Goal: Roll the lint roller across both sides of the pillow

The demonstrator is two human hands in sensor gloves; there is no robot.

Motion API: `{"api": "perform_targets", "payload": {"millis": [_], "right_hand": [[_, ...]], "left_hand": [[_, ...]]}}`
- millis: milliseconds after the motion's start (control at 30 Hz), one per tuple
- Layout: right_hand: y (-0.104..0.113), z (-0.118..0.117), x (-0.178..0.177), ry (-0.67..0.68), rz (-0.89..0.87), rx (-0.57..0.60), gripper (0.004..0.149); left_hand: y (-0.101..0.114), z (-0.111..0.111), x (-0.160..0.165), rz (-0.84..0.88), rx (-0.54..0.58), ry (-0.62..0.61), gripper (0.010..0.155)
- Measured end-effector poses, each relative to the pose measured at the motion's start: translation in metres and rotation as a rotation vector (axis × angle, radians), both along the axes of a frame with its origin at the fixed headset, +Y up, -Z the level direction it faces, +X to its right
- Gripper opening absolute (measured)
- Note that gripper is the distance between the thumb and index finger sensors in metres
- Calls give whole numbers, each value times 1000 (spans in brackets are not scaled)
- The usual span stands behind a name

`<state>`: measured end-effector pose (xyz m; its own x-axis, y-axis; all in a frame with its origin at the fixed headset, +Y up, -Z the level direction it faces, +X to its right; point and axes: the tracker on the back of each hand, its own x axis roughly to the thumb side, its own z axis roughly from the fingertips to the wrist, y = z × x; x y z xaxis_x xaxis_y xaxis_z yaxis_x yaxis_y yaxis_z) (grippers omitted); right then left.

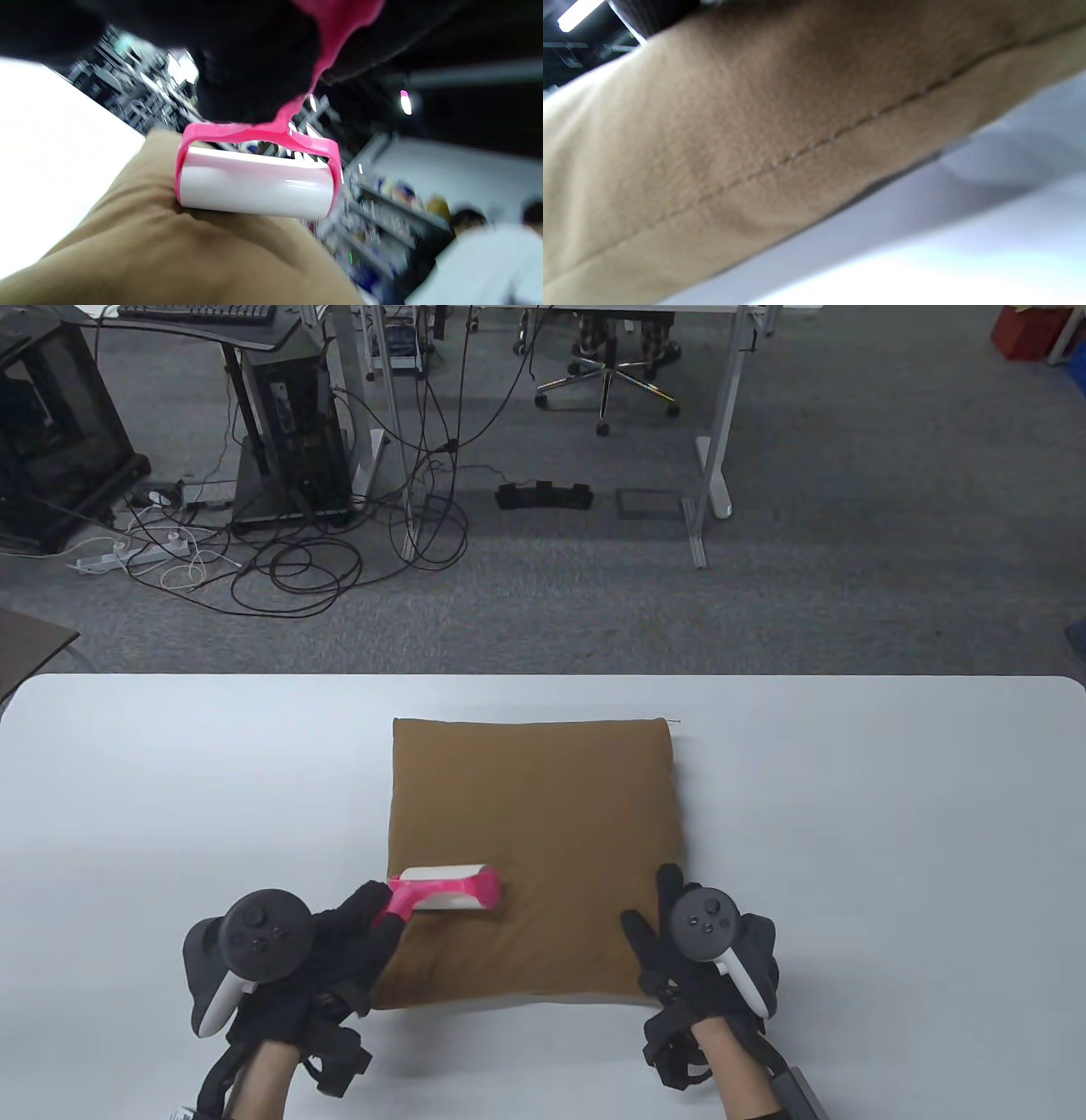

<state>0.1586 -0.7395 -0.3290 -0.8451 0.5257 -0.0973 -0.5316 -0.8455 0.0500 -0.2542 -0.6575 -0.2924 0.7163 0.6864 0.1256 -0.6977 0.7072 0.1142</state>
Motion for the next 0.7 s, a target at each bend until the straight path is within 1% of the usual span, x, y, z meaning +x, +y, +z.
{"api": "perform_targets", "payload": {"millis": [33,67,133,167,233,300,433,500,600,633,667,700], "right_hand": [[3,1,1,-9,-6,19,79],[7,2,4,-23,-15,51,79],[15,4,9,-39,-19,82,81],[19,5,13,-37,-15,75,84],[23,6,21,-14,9,30,89],[22,5,27,-27,23,1,92],[11,0,34,-4,65,-191,98],[3,-2,31,-15,36,-183,96],[-7,-5,25,-6,73,-214,92],[-9,-6,24,-3,58,-216,90],[-10,-7,22,4,-1,-201,85],[-9,-7,22,-18,-53,-183,79]], "left_hand": [[-5,-3,-3,31,10,26,64],[-15,-8,-6,92,16,61,64],[-33,-15,-11,178,-3,100,64],[-44,-18,-13,226,-19,132,64],[-58,-20,-14,278,-25,173,64],[-66,-21,-15,302,-17,191,63],[-79,-18,-19,367,-13,172,63],[-85,-17,-22,427,-26,174,63],[-87,-15,-27,490,-34,206,63],[-87,-13,-29,511,-32,224,63],[-87,-12,-31,519,-23,239,63],[-86,-11,-33,521,-16,249,63]]}}
